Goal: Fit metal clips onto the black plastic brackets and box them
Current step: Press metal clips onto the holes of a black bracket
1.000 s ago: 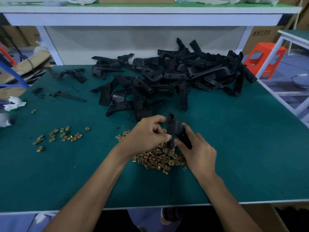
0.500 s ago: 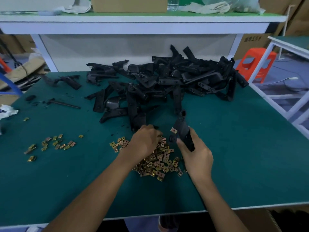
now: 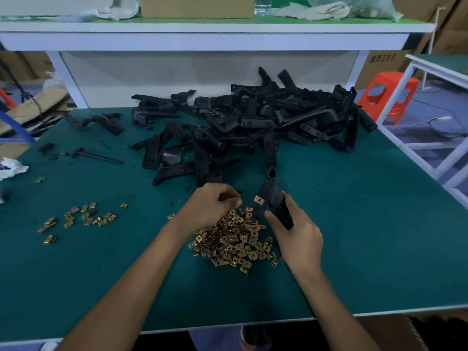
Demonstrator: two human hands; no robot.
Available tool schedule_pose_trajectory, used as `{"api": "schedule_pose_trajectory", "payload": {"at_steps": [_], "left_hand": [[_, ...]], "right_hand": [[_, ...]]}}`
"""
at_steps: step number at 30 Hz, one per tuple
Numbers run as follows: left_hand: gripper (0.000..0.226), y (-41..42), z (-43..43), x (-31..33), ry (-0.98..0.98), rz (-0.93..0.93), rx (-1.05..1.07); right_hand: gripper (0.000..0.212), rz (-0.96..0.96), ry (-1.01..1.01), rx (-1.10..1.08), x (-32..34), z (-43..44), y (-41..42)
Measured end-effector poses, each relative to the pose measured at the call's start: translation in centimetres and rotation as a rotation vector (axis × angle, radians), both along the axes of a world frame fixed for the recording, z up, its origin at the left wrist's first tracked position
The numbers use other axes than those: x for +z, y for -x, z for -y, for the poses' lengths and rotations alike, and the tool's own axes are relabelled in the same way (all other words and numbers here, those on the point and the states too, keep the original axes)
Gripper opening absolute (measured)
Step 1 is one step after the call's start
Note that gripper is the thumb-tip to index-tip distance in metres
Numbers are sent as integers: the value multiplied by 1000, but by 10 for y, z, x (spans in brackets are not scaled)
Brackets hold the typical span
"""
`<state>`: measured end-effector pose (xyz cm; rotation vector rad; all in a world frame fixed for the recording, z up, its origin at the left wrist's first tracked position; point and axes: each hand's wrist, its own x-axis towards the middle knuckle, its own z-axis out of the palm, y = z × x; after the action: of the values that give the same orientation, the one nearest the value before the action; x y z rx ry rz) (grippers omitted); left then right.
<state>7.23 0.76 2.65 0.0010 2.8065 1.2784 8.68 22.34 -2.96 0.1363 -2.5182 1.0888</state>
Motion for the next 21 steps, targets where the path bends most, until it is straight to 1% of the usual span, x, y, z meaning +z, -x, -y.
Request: {"api": "schedule_pose_trajectory", "payload": {"at_steps": [4,8,11,17,21], "left_hand": [[5,-6,5,1,-169,28,-1],[6,-9,9,0,-267,-10,49],[4,-11,11,0,-364,2,88],[5,-12,6,5,-646,49,107],[15,-12,-1,10,-720,20,107]], "right_hand": [[59,-6,-15,7,-2,1,0],[60,-13,-33,11,-3,1,0],[60,-14,-43,18,-4,1,0],[58,-20,-110,39,-5,2,1],[57,-41,-124,35,-6,2,0]]}}
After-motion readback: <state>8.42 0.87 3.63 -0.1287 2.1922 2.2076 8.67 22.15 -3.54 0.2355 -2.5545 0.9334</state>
